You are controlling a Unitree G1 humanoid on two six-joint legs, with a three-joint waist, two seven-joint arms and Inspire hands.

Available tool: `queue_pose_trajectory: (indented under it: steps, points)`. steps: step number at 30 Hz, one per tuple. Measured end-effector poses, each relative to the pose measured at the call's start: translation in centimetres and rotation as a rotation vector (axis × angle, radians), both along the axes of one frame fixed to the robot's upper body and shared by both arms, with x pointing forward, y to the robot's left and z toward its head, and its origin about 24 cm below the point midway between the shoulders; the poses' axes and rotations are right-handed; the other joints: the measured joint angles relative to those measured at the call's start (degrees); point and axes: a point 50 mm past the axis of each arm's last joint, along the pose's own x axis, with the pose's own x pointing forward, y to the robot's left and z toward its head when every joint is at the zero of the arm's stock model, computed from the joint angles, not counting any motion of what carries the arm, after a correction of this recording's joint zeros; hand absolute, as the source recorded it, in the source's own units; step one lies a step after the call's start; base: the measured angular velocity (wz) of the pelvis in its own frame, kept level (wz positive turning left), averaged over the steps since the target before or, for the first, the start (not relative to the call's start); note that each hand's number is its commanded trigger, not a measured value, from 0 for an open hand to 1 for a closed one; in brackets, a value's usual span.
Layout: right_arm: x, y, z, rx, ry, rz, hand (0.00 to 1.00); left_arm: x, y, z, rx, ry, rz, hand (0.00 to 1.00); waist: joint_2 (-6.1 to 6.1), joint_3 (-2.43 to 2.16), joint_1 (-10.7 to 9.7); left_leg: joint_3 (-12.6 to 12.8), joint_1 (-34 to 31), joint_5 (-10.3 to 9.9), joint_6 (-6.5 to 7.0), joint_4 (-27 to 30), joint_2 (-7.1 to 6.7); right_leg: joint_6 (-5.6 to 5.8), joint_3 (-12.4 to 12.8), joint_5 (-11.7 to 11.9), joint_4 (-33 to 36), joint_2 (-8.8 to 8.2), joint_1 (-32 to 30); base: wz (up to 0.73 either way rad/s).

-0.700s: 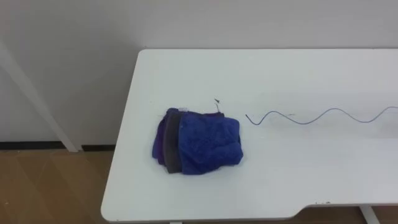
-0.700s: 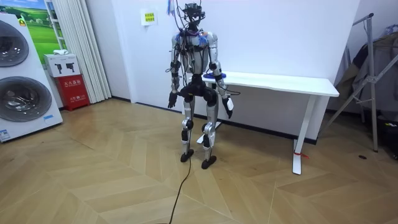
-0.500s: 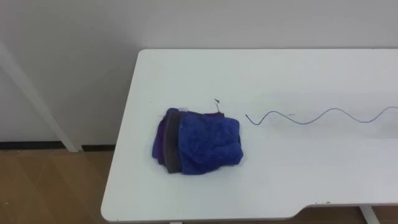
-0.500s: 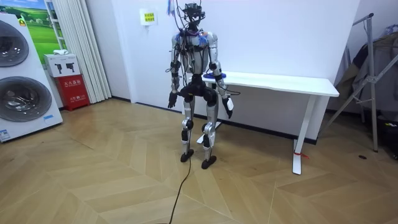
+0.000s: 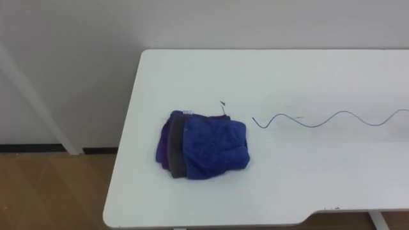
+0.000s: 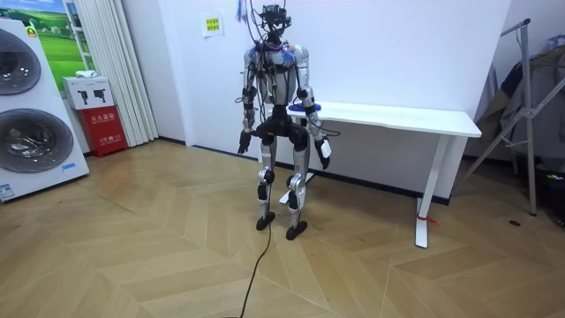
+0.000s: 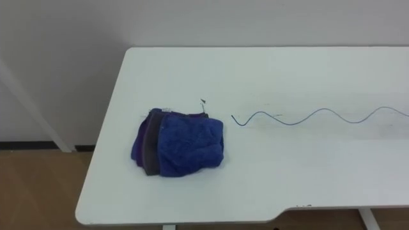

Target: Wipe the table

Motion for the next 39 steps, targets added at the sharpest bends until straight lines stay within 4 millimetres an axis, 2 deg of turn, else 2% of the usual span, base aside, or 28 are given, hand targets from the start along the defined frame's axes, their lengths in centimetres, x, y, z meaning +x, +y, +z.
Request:
queue_pose_trajectory:
  steps: [2, 8, 10, 13, 17, 20, 23, 28, 29, 31, 34, 37, 39]
  points:
    - [-0.7, -0.4, 0.0, -0.007, 0.024, -0.063, 0.00, -0.2, 0.1, 0.0, -0.004, 0.012, 0.015, 0.00, 0.03, 0.00, -0.3, 0.0, 0.1, -0.1, 0.03, -0.1, 0.07, 0.01, -0.1, 0.0, 0.0, -0.01, 0.1, 0.00]
    - [-5.2, -2.8, 0.5, -0.088, 0.128, -0.491, 0.00, -1.3, 1.5, 0.4, 0.028, 0.019, 0.168, 0.00, -0.09, 0.01, -2.2, 0.1, 1.9, -0.2, 0.07, -0.8, -0.02, 0.15, -0.1, -0.4, 0.2, -0.05, 1.4, 0.00]
    - [-6.4, -3.9, 0.9, -0.119, 0.125, -0.711, 0.00, -2.0, 2.3, 0.7, 0.050, 0.020, 0.222, 0.00, -0.35, -0.01, -4.2, 0.1, 1.9, -0.2, 0.07, -0.9, -0.06, 0.13, 0.0, -0.5, 0.2, -0.08, 1.3, -0.02]
    - [-7.7, -4.8, 1.4, -0.161, 0.102, -0.976, 0.00, -2.2, 3.7, 1.3, 0.095, -0.020, 0.295, 0.00, -1.07, -0.31, -6.0, 0.2, 1.9, -0.3, -0.09, -0.8, -0.09, -0.09, -0.1, -0.9, 0.4, -0.07, 1.4, -0.01]
    - [-8.0, -6.3, 2.1, -0.218, 0.077, -1.178, 0.00, -2.1, 4.4, 1.5, 0.114, -0.034, 0.323, 0.00, -1.45, -0.33, -6.9, 1.2, 1.9, -0.3, -0.09, -0.6, -0.01, -0.14, 0.9, -1.1, 1.2, -0.02, 0.6, -0.13]
    - [-6.9, -8.0, 2.7, -0.283, 0.043, -1.225, 0.00, -1.7, 4.5, 1.5, 0.108, -0.048, 0.328, 0.00, -1.78, -0.30, -7.2, 1.9, 1.9, -0.5, 0.07, -0.5, 0.02, -0.02, 1.7, -1.2, 1.8, 0.00, 0.1, -0.13]
    - [-4.4, -9.8, 3.4, -0.348, -0.016, -1.227, 0.00, -1.6, 4.8, 1.6, 0.099, -0.046, 0.304, 0.00, -2.37, -0.26, -7.5, 2.1, 1.4, -0.6, 0.12, -0.5, -0.05, 0.00, 2.2, -1.3, 2.2, 0.02, -0.7, -0.06]
    - [0.2, -12.6, 5.6, -0.525, -0.138, -1.088, 0.00, -0.9, 4.9, 1.6, 0.097, -0.058, 0.286, 0.00, -2.59, -0.36, -6.6, 2.3, 0.9, -0.6, 0.15, -0.5, -0.36, 0.10, 2.5, -1.2, 2.3, 0.16, -1.7, -0.05]
    - [1.5, -13.2, 6.4, -0.577, -0.184, -1.045, 0.00, -0.6, 5.0, 1.6, 0.096, -0.061, 0.272, 0.00, -2.36, -0.16, -6.2, 2.7, 0.8, -0.6, 0.14, -0.5, -0.29, 0.10, 2.8, -1.2, 2.3, 0.32, -1.9, -0.09]
    - [3.7, -14.2, 7.9, -0.656, -0.280, -0.963, 0.00, -0.4, 5.0, 1.6, 0.096, -0.063, 0.252, 0.00, -2.53, -0.25, -5.9, 2.8, 0.8, -0.6, 0.14, -0.6, -0.25, 0.10, 2.8, -1.2, 2.2, 0.39, -2.0, -0.06]
    - [8.3, -14.9, 11.2, -0.818, -0.470, -0.715, 0.00, 0.4, 5.0, 1.7, 0.095, -0.089, 0.206, 0.00, -2.41, -0.16, -5.3, 3.1, 0.6, -0.6, 0.13, -0.7, -0.24, 0.09, 3.0, -1.2, 2.2, 0.44, -2.4, -0.05]
    - [11.2, -14.5, 14.1, -0.919, -0.630, -0.550, 0.00, 1.4, 4.9, 1.7, 0.089, -0.120, 0.158, 0.00, -2.32, -0.10, -4.6, 3.2, 0.4, -0.6, 0.13, -0.5, -0.24, 0.09, 3.0, -1.2, 2.4, 0.39, -3.0, -0.05]
    - [13.3, -13.4, 17.3, -1.021, -0.800, -0.383, 0.00, 1.6, 4.8, 1.7, 0.085, -0.140, 0.153, 0.00, -2.33, -0.13, -3.9, 3.3, 0.0, -0.6, 0.12, -0.4, -0.18, 0.09, 3.0, -1.2, 2.3, 0.40, -3.4, -0.03]
